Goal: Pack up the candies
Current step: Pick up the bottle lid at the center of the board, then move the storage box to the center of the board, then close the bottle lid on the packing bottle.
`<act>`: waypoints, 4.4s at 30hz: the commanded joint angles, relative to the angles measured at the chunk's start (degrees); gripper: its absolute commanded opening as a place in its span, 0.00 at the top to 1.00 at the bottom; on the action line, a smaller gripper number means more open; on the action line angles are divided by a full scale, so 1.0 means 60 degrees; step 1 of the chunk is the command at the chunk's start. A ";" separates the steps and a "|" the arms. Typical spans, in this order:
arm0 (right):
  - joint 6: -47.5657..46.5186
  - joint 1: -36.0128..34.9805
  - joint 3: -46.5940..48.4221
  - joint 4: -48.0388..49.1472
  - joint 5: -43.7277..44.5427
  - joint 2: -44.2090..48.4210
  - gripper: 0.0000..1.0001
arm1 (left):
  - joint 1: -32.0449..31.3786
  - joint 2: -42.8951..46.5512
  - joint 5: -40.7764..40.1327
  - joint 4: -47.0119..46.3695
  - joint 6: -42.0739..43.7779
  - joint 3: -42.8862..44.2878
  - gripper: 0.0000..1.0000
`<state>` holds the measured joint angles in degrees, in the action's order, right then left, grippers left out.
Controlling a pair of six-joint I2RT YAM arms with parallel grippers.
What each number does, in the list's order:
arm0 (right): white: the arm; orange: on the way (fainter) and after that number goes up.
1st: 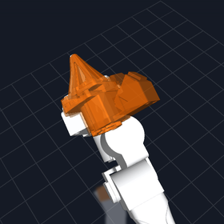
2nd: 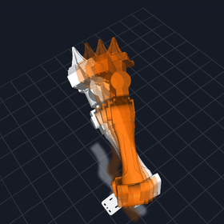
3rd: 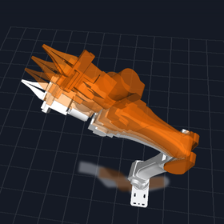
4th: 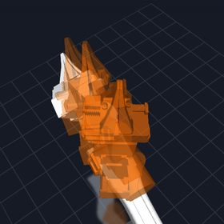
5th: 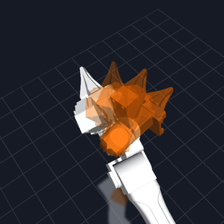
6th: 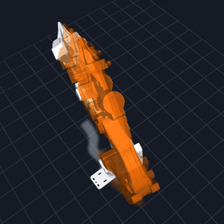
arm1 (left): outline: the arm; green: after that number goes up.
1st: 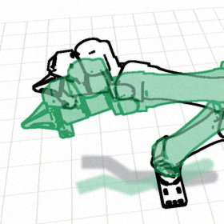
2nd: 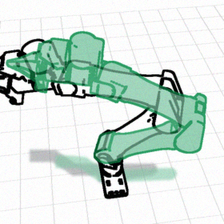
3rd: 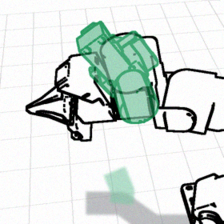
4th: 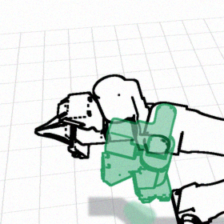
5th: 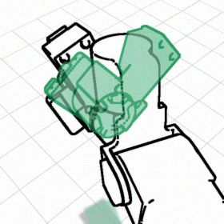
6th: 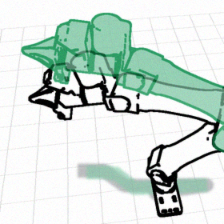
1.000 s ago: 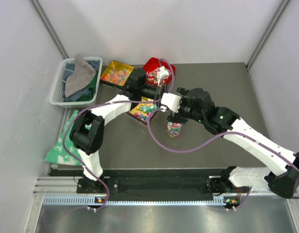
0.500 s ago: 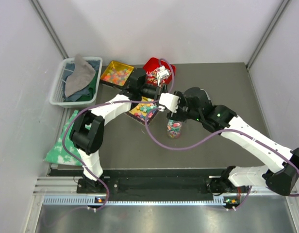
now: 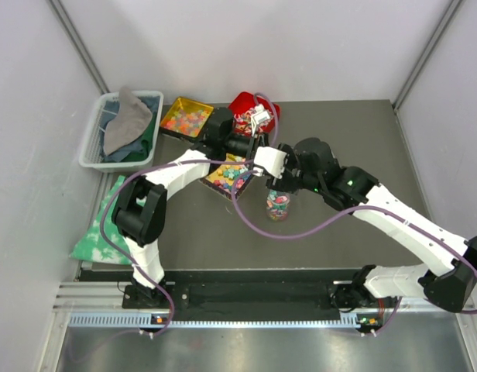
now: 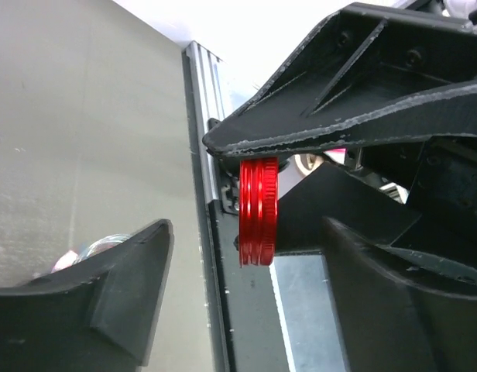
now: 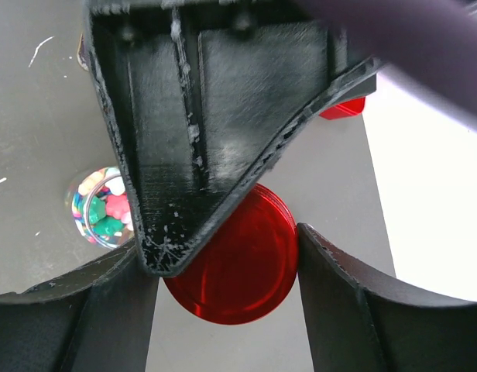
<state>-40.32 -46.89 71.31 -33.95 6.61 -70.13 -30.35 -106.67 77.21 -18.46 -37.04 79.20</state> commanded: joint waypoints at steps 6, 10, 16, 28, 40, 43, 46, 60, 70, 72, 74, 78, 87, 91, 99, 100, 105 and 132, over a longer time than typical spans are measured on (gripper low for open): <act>0.0244 0.0139 -0.0078 0.0005 -0.0016 0.1110 0.46 | 0.1132 0.0025 -0.0781 0.3438 0.3389 0.1403 0.01; 0.0610 0.1162 0.0111 -0.0156 -0.0632 0.1360 0.46 | 0.1089 -0.0049 -0.2609 0.6926 0.6770 0.2254 0.01; 0.0991 0.1985 0.0215 -0.0229 -0.1058 0.1463 0.45 | 0.1118 0.1251 -0.4895 0.7499 0.8207 0.0385 0.01; 0.1255 0.2527 0.0434 -0.0288 -0.1278 0.1361 0.44 | 0.1469 0.2296 -0.5541 1.2172 1.2427 -0.0790 0.01; 0.1285 0.2601 0.0391 -0.0405 -0.1307 0.1522 0.43 | 0.1484 0.1666 -0.7858 1.0156 1.1198 -0.2272 0.01; 0.1285 0.2601 0.0332 -0.0449 -0.1409 0.1536 0.43 | 0.1469 0.1388 -0.8136 0.9190 1.0832 -0.2404 0.01; 0.1284 0.2601 0.0259 -0.0493 -0.1483 0.1536 0.43 | 0.1469 0.0891 -0.8269 0.8747 1.0524 -0.2229 0.01; 0.1226 0.2615 0.0068 -0.0361 -0.1585 0.1493 0.42 | 0.1381 -0.0985 -0.8606 0.7969 0.9689 -0.0297 0.01; 0.1226 0.2615 0.0127 -0.0303 -0.1527 0.1346 0.42 | 0.0986 -0.2420 -0.8723 0.8101 0.9410 0.1345 0.01; 0.1212 0.2615 0.0142 -0.0303 -0.1512 0.1317 0.42 | 0.0869 -0.2757 -0.8708 0.8188 0.9366 0.1872 0.01; 0.1197 0.2601 0.0171 -0.0288 -0.1468 0.1273 0.42 | 0.0738 -0.3122 -0.8664 0.8348 0.9293 0.2441 0.01; 0.1182 0.2615 0.0186 -0.0288 -0.1424 0.1200 0.42 | 0.0459 -0.3665 -0.8839 0.8511 0.9278 0.3278 0.01; 0.1153 0.2615 0.0288 -0.0318 -0.1351 0.1024 0.42 | 0.0151 -0.5013 -0.9133 0.8906 0.8927 0.5607 0.01; 0.1153 0.2601 0.0317 -0.0492 -0.1424 0.1039 0.42 | 0.0165 -0.4797 -0.8914 0.8878 0.8868 0.5683 0.01; 0.1065 0.2688 0.0127 -0.0742 -0.1746 0.1419 0.42 | 0.0297 -0.1297 -0.7335 0.7385 0.9555 0.1439 0.01; 0.1079 0.2732 0.0142 -0.0757 -0.1804 0.1434 0.42 | 0.0312 -0.0568 -0.7215 0.7165 0.9876 0.0985 0.01; 0.1138 0.2952 0.0171 -0.0874 -0.1980 0.1478 0.42 | 0.0327 0.0683 -0.6689 0.5878 1.0580 -0.1215 0.01; 0.1416 0.3612 0.0493 -0.1489 -0.3196 0.0951 0.42 | -0.1782 0.0452 -0.6334 -0.5360 0.8752 -0.7018 0.01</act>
<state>-32.73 -25.96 71.35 -42.22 -10.52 -63.53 -39.51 -100.64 42.46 -40.97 17.93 37.58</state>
